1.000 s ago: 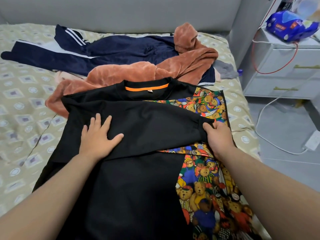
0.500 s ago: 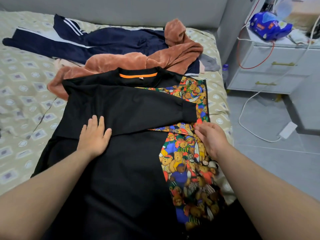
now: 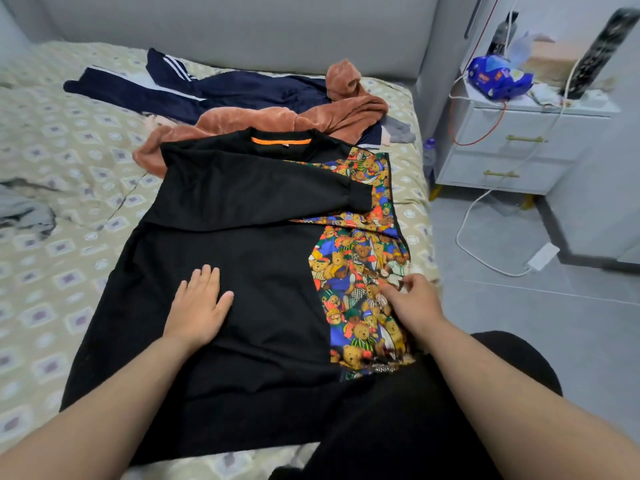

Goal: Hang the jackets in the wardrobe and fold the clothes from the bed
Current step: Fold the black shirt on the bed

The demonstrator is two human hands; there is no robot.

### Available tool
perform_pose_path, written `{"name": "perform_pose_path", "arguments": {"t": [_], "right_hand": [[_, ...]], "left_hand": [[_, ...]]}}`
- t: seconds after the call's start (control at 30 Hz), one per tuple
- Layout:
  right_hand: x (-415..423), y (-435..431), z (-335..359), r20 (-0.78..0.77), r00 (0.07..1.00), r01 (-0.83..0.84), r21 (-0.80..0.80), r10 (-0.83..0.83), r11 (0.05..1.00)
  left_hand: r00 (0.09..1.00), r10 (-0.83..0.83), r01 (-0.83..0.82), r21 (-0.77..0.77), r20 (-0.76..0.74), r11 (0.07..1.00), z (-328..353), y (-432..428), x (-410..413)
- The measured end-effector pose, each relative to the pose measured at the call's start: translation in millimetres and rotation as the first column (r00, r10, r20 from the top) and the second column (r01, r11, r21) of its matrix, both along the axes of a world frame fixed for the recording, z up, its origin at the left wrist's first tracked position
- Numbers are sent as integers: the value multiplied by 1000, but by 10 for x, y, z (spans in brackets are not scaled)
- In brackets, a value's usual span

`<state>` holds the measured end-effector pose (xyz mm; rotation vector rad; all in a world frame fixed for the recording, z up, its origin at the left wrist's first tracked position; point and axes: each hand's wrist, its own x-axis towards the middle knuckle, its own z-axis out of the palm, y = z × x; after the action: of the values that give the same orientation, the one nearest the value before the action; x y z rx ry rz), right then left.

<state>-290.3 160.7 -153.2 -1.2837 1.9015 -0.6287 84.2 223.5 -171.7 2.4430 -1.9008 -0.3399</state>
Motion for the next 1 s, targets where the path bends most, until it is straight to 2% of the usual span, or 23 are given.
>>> {"name": "perform_pose_path", "arguments": {"t": [0.07, 0.13, 0.2, 0.27, 0.33, 0.4, 0.43, 0.5, 0.57, 0.63, 0.77, 0.83, 0.87, 0.93, 1.0], "right_hand": [[-75, 175, 91, 17, 998, -68, 47, 68, 997], [-169, 309, 185, 146, 982, -146, 167, 122, 975], [-246, 432, 212, 225, 957, -245, 280, 184, 928], [-278, 530, 194, 244, 939, -318, 341, 243, 885], [-284, 592, 229, 296, 933, -305, 343, 206, 889], [-303, 640, 339, 394, 915, -217, 304, 85, 928], [-322, 651, 380, 455, 890, -172, 287, 23, 942], [-359, 669, 441, 535, 841, -88, 273, -76, 958], [-378, 679, 488, 541, 831, -23, 266, -130, 964], [-371, 694, 550, 568, 807, 12, 258, -162, 966], [-339, 711, 707, 683, 700, 82, 215, -211, 973], [-364, 753, 726, 749, 622, 64, 240, -227, 969], [-377, 800, 748, 761, 609, 29, 260, -223, 965], [-420, 907, 780, 748, 650, -130, 284, -134, 950], [-445, 1001, 837, 681, 730, -340, 296, 52, 893]], "left_hand": [[1000, -24, 24, -4, -2, 1000, -2, 186, 6], [1000, -7, 7, -14, 0, 1000, 16, 355, 58], [997, 76, -75, -65, 9, 995, 54, 576, 197], [976, 202, -187, -161, 79, 969, 89, 811, 453], [908, 413, -395, -195, 66, 898, 157, 1071, 748], [797, 604, -602, -128, -32, 788, 221, 1318, 963], [766, 638, -642, -79, -73, 762, 227, 1402, 1038], [758, 635, -643, -9, -149, 766, 280, 1456, 1079], [736, 597, -601, 99, -321, 793, 403, 1464, 1026], [668, 551, -545, 176, -500, 820, 561, 1460, 957], [369, 387, -559, 131, -845, 819, 906, 1417, 807], [227, 312, -583, 128, -922, 802, 1004, 1403, 789], [184, 299, -577, 143, -936, 804, 1020, 1427, 807], [184, 329, -498, 201, -926, 844, 1005, 1563, 816], [293, 405, -377, 284, -866, 882, 902, 1763, 818]]}}
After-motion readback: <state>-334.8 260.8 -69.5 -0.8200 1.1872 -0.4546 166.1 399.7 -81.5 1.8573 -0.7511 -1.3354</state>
